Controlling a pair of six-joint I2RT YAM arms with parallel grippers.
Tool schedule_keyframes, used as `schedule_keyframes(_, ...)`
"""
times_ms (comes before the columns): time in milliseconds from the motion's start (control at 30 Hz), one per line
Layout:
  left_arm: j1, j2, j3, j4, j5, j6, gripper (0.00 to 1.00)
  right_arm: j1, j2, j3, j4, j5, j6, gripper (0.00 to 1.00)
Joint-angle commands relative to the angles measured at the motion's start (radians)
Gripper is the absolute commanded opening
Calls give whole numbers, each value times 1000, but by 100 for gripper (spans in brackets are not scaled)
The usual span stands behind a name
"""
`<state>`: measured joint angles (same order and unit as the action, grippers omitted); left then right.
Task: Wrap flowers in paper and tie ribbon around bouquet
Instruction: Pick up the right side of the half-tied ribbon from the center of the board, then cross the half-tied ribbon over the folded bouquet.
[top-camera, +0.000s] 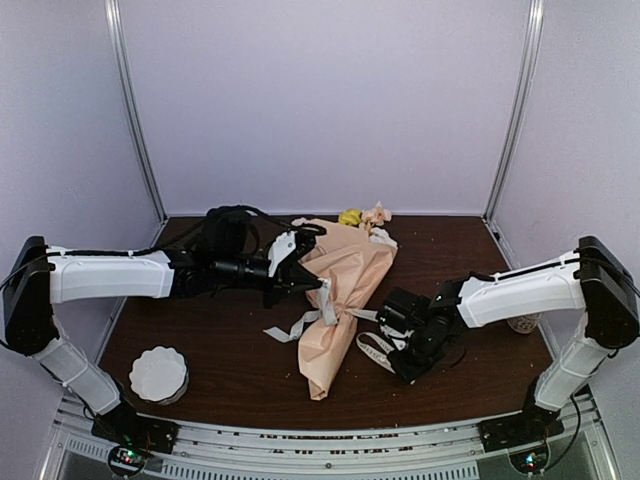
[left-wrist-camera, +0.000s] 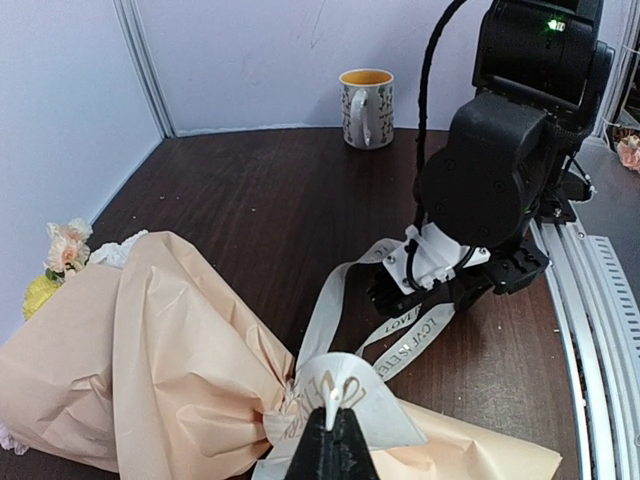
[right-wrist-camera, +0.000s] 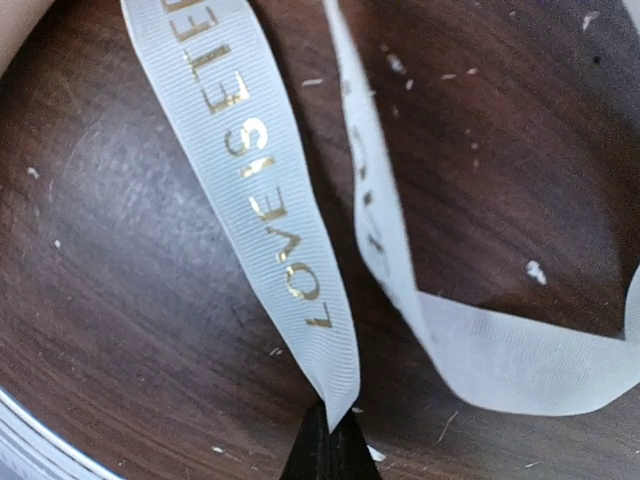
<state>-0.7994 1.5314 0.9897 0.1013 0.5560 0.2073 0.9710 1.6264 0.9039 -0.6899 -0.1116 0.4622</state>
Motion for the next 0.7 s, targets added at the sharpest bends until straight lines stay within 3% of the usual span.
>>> schedule_keyframes(0,1,-9,30,15,-2,13,0,7,-113,41,-45,-97,-46,0)
schedule_keyframes(133,2,-12,12,33,-1,-4,0,-28,-274,131,-67,-114,-91,0)
schedule_keyframes(267,-1,-47,-48,115,23,-36,0,-120,-299,358,-109,-95,-167,0)
schedule_keyframes(400,-12,-107,-142,232,18,-60,0,-138,-121,839,-190,-71,-222,0)
schedule_keyframes(567,-52,-140,-182,230,-12,-49,0,-71,258,1479,-210,-115,-163,0)
schedule_keyframes(667,-65,-161,-216,262,-18,-56,0,-15,382,1642,-107,-143,-82,0)
